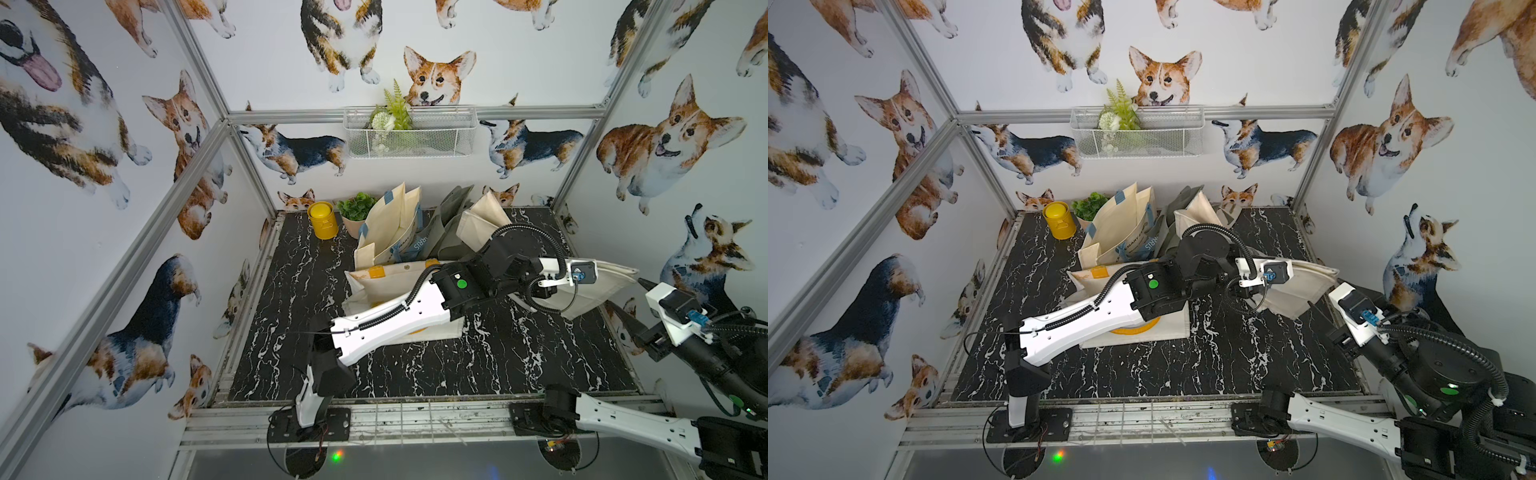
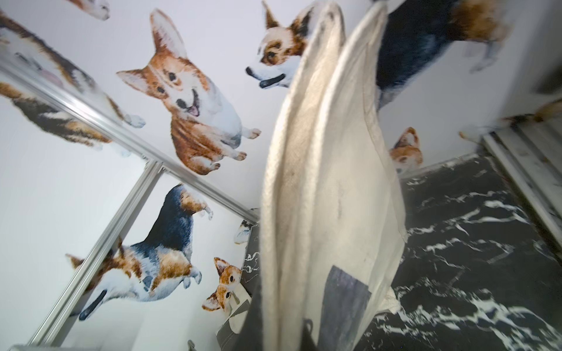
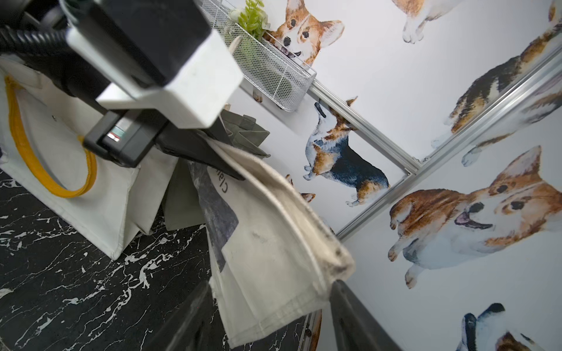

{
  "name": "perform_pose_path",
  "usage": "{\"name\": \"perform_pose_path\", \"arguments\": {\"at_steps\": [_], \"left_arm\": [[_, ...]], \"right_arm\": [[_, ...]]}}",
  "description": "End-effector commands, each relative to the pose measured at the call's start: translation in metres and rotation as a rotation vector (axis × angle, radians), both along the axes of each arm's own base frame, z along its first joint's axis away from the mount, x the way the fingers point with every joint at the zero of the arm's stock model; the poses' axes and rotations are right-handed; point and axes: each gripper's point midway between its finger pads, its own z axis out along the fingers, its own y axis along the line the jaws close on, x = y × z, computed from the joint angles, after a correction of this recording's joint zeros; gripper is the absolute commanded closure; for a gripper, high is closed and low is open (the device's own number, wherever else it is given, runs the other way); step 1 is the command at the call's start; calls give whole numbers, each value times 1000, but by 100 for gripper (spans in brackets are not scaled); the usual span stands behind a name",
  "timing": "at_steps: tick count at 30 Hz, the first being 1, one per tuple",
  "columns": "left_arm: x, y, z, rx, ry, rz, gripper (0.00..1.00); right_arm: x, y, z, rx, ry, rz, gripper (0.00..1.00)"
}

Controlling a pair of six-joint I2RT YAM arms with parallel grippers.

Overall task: Put away the canvas bag
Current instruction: Press the canvas bag at the center of the board, then place the canvas bag at the center of the board.

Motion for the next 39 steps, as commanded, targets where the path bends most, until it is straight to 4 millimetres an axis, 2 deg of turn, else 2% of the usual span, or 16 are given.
{"name": "perform_pose_path", "arguments": {"at_steps": [1,5,8,10,12,14,17,19,22,25,28,31,36,39], "left_arm": [[39,4,49,-264,-52,227,100],[52,0,85,-430,-150,276,100],[53,0,104,-501,-227,285,100],[53,2,115,-529,-275,297,100],[52,1,118,-545,-306,300,100],[53,-8,105,-515,-326,297,100],[56,-24,64,-443,-325,326,100],[54,-35,31,-392,-310,331,100],[43,-50,-6,-353,-299,327,100],[37,-58,-42,-321,-278,337,100],[31,-63,-78,-284,-240,351,100],[21,-67,-101,-259,-202,354,100],[2,-72,-125,-231,-133,357,100],[-1,-73,-147,-195,-84,368,100]], "right_arm": [[5,-17,10,110,-4,-109,31],[3,-40,26,263,-34,-172,31],[1,-51,26,293,-40,-205,34],[2,-60,27,290,-48,-246,33],[2,-72,32,321,-65,-292,33],[-1,-86,36,376,-83,-326,34],[-4,-99,33,438,-84,-361,36],[-3,-100,23,415,-64,-375,36],[-3,-103,13,405,-39,-402,34],[-6,-113,9,456,-34,-426,35],[-6,-111,4,457,-19,-425,36],[-3,-103,-4,409,5,-420,34],[-4,-105,-6,429,19,-421,34],[-4,-100,-14,417,46,-413,34]]}}
